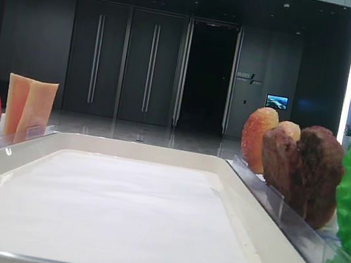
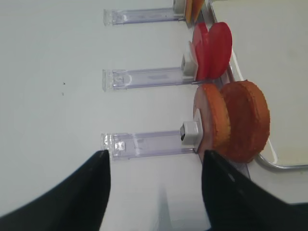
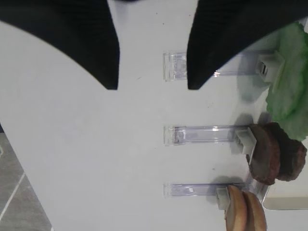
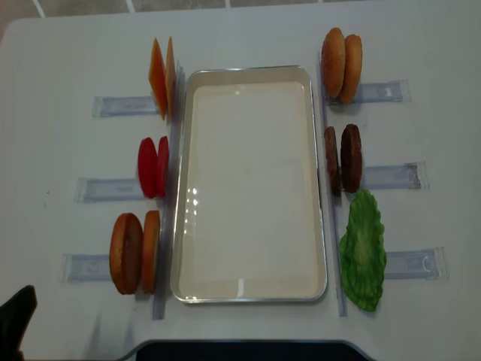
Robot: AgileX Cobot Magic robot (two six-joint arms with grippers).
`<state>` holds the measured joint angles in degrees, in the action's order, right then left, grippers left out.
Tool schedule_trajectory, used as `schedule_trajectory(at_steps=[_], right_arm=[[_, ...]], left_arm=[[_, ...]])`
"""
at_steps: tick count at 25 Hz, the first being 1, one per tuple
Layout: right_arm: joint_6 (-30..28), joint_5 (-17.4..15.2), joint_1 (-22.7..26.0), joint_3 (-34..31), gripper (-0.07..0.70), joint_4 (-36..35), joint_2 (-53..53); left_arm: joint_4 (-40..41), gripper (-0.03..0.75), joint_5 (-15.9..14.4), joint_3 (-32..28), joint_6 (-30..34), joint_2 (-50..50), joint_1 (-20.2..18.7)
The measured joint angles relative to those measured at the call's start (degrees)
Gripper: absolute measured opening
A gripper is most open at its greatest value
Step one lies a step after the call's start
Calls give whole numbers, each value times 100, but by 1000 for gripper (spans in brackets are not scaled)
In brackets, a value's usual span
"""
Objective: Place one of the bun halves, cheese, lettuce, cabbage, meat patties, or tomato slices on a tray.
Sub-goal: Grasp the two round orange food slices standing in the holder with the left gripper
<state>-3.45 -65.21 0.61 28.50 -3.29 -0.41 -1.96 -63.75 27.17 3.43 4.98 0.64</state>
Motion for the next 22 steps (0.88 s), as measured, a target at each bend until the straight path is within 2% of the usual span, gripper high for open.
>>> schedule_trajectory(at_steps=[11, 18, 22], right_arm=[[0, 0, 0, 0, 344, 0, 0], [0, 0, 0, 0, 344, 0, 0], [0, 0, 0, 0, 344, 0, 0]], left_arm=[[0, 453, -6, 16, -87, 1373, 0], [5, 453, -393, 504, -110, 2549, 0], [18, 453, -468, 844, -171, 3104, 0]])
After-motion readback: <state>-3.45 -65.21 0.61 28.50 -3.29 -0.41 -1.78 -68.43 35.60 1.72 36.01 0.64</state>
